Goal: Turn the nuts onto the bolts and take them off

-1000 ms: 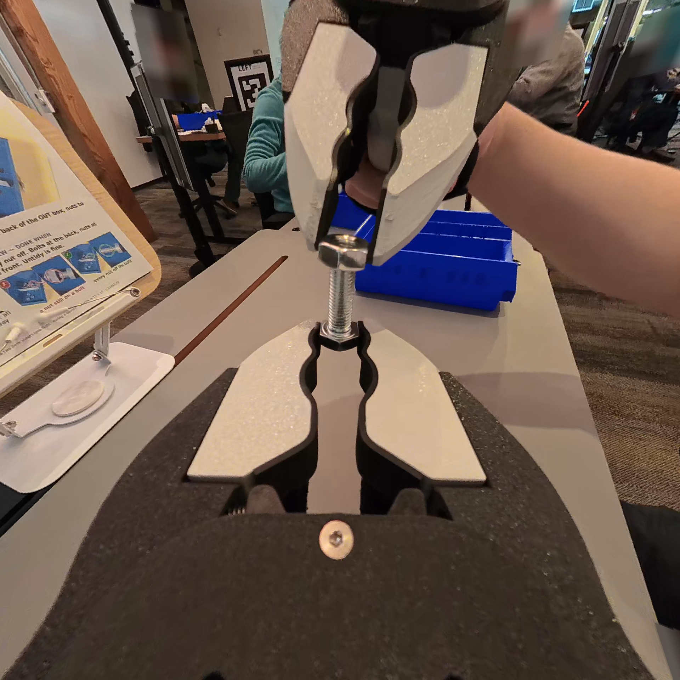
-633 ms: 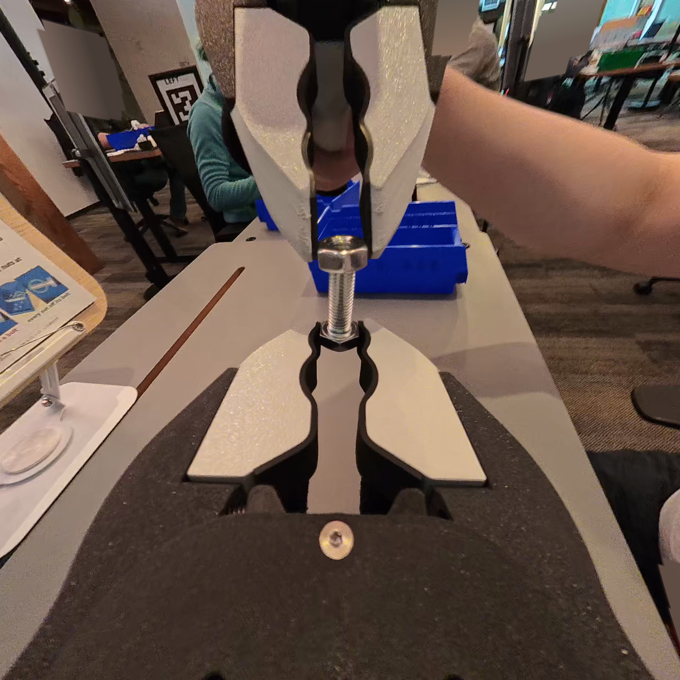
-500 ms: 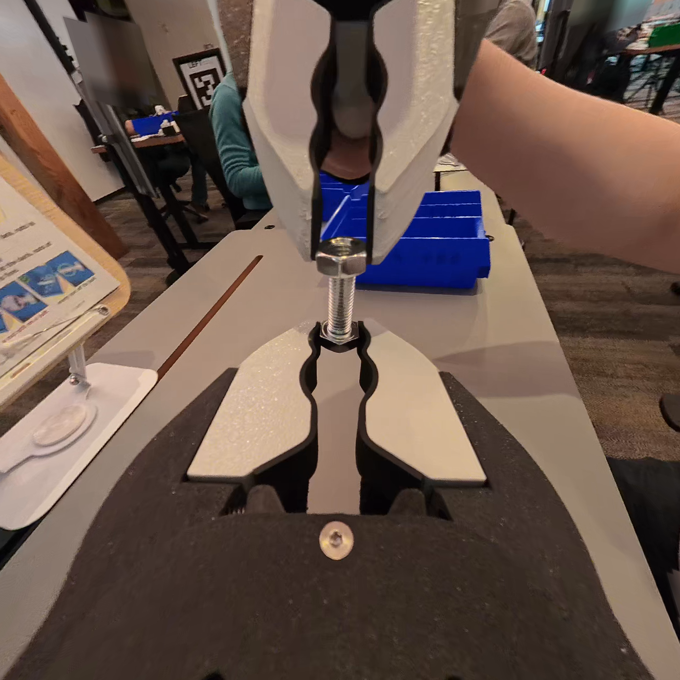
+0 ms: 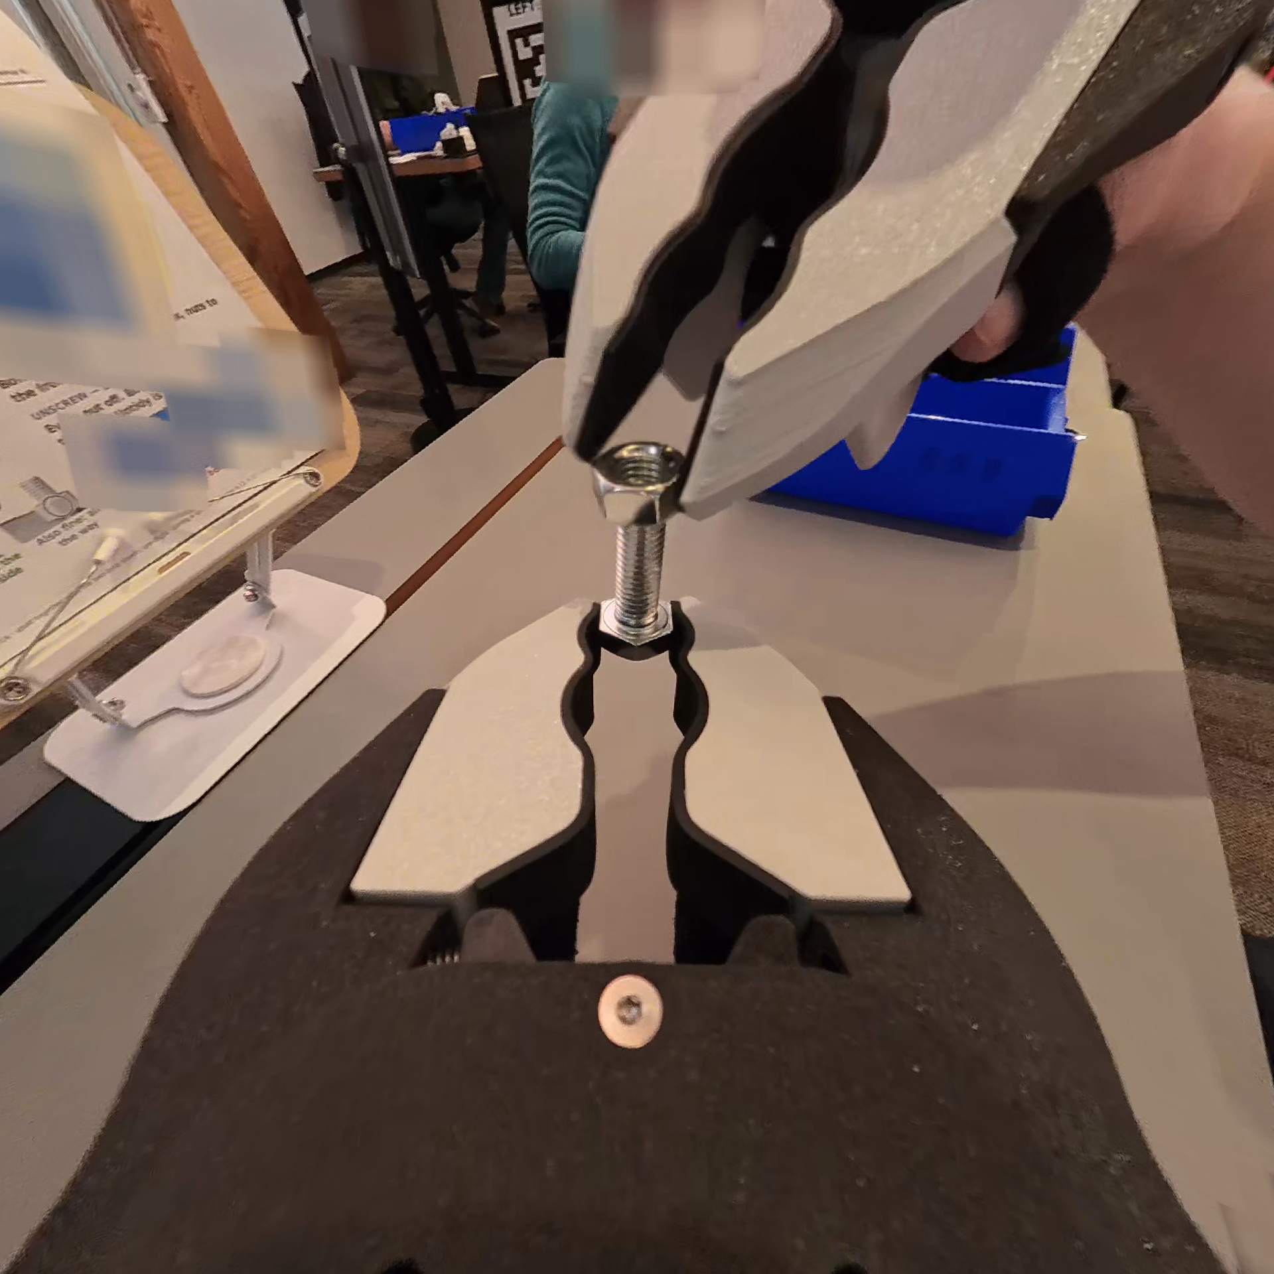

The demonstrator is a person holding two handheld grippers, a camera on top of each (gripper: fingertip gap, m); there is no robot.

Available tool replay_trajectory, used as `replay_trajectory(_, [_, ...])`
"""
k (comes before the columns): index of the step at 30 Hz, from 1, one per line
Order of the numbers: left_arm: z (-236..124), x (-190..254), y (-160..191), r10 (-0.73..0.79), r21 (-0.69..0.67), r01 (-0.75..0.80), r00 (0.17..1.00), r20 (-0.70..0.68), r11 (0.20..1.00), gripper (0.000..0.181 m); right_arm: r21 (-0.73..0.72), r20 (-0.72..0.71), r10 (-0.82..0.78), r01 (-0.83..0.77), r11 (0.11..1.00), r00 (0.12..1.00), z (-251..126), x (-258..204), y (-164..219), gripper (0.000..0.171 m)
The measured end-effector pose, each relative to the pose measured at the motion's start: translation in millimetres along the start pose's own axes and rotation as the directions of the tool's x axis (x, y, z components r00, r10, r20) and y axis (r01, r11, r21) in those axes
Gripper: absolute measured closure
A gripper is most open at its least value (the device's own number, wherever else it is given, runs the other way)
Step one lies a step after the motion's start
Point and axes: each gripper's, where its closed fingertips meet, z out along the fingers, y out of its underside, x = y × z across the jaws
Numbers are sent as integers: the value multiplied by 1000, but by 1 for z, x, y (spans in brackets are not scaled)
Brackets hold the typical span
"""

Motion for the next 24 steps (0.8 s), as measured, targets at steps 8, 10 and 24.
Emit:
replay_trajectory(8, [-3, 39, 0, -11, -2, 11, 962, -271, 1000, 163, 52, 189, -327, 323, 945, 926, -30, -23, -1, 145])
replay_trajectory(10, [-5, 48, -2, -14, 7, 17, 946, -323, 1000, 163, 35, 251, -334, 336, 941, 908, -33, -28, 2, 145])
replay_trajectory(24, [-6, 67, -3, 25, 17, -20, 921, -388, 1000, 163, -103, 403, -272, 339, 935, 874, -29, -47, 18, 154])
